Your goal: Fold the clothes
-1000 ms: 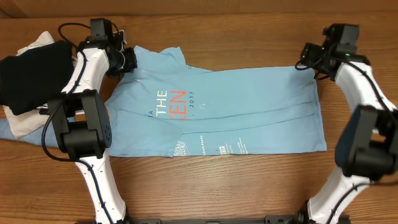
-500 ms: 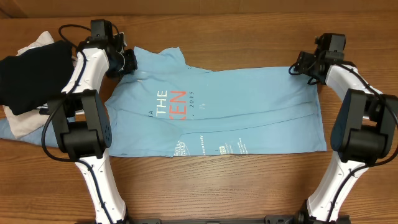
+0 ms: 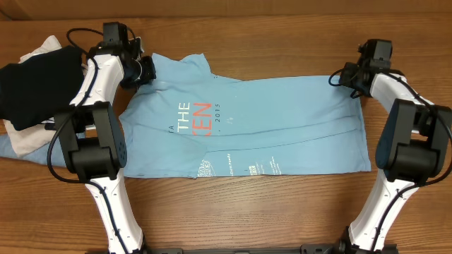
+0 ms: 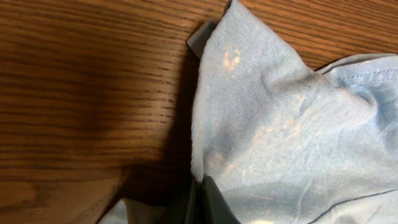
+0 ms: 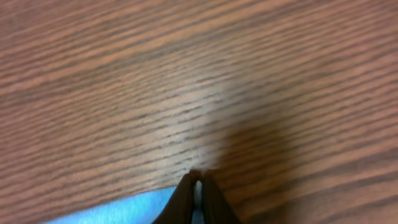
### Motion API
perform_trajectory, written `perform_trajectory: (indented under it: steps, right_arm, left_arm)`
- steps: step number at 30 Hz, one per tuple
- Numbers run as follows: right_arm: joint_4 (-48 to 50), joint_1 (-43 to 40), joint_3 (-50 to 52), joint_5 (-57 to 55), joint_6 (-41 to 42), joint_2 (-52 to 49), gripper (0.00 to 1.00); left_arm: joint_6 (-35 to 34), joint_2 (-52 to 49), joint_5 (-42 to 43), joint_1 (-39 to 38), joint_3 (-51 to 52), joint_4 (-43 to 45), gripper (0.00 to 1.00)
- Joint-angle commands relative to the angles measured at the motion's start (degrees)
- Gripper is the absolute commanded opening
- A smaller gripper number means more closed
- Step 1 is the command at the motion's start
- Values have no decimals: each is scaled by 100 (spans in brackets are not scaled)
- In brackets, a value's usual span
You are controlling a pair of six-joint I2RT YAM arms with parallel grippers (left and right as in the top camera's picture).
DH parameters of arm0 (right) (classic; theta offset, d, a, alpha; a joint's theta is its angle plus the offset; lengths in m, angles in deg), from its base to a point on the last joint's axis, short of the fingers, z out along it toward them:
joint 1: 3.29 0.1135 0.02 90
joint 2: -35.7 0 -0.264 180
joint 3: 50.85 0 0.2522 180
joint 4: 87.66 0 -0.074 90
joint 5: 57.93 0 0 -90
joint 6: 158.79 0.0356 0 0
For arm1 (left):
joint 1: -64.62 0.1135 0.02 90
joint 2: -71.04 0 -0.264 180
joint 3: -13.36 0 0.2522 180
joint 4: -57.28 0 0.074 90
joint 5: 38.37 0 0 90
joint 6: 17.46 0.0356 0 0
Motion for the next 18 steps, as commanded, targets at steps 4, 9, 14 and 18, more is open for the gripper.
perform_trajectory:
  steps: [4,9,14,18]
  right_arm:
    - [-544,-15,-476,-4,17,398,4]
    - [-1392,-22,-809,-234,15,935,7]
    - [-2448,-44,-826,-409,22,1421,7]
    - [-3300,-111,-826,-409,168,1617,7]
  left_arm:
    - [-26,343,11,46,-142,13,4]
    - [-13,837,-17,50,-142,-151,5]
    - [-33,1434,-256,76,-142,-824,4]
    - [-33,1696,-527,142,-140,-1421,4]
